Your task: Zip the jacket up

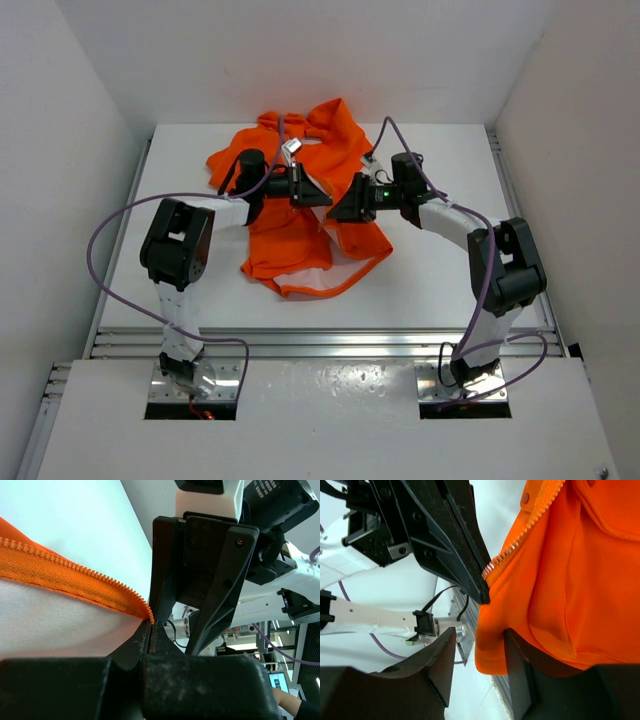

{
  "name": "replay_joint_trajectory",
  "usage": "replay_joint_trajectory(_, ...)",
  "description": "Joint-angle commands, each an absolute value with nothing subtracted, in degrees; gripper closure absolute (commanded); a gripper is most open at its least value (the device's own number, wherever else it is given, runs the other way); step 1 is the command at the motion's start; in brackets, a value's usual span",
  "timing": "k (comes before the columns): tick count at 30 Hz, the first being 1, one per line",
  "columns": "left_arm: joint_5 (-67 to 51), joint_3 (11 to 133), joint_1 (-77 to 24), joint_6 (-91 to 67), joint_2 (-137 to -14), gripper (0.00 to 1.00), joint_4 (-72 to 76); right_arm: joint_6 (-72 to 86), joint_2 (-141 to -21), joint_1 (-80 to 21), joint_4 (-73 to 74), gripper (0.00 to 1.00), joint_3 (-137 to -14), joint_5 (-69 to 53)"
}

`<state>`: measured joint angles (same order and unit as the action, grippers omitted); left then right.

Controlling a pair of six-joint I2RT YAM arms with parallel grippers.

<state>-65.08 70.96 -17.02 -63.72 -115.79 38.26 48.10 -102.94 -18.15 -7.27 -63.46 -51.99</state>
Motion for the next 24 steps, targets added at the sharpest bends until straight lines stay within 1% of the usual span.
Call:
replay_joint_trajectory(1,-65.1,72.1,-18.0,-63.6,-113.6,1.0,40.2,49.9,-103.4,-18.5,-11.9,0.57,-64.7,-51.8)
replay_joint_trajectory(2,-65.1,72.1,-18.0,-63.1,-113.6,1.0,40.2,49.7,-103.7,-18.7,-11.9,0.59,-64.9,-51.8)
replay_joint_trajectory(8,-64.6,72.6,-18.0,-63.1,-114.2,1.0,40.2,49.7,-104.4,-19.1,-11.8,0.6,-65.3,-52.0)
replay_joint_trajectory(10,-64.6,72.6,-18.0,-63.1,-114.2,1.0,40.2,49.5,-104.5,-19.2,-11.6,0.64,-65.4,-52.0)
replay_joint_trajectory(17,-64.6,73.2,-18.5,-63.1,-114.2,1.0,40.2,49.1,-105.2,-19.2,-9.9,0.69,-66.3,-51.8)
replay_joint_trajectory(22,-64.6,73.7,-18.5,-63.1,-114.7,1.0,40.2,49.5,-106.1,-19.2,-9.5,0.69,-67.3,-51.5)
replay_joint_trajectory(24,-64.6,73.7,-18.5,-63.1,-114.7,1.0,40.2,49.3,-106.3,-19.2,-8.6,0.66,-67.7,-51.3)
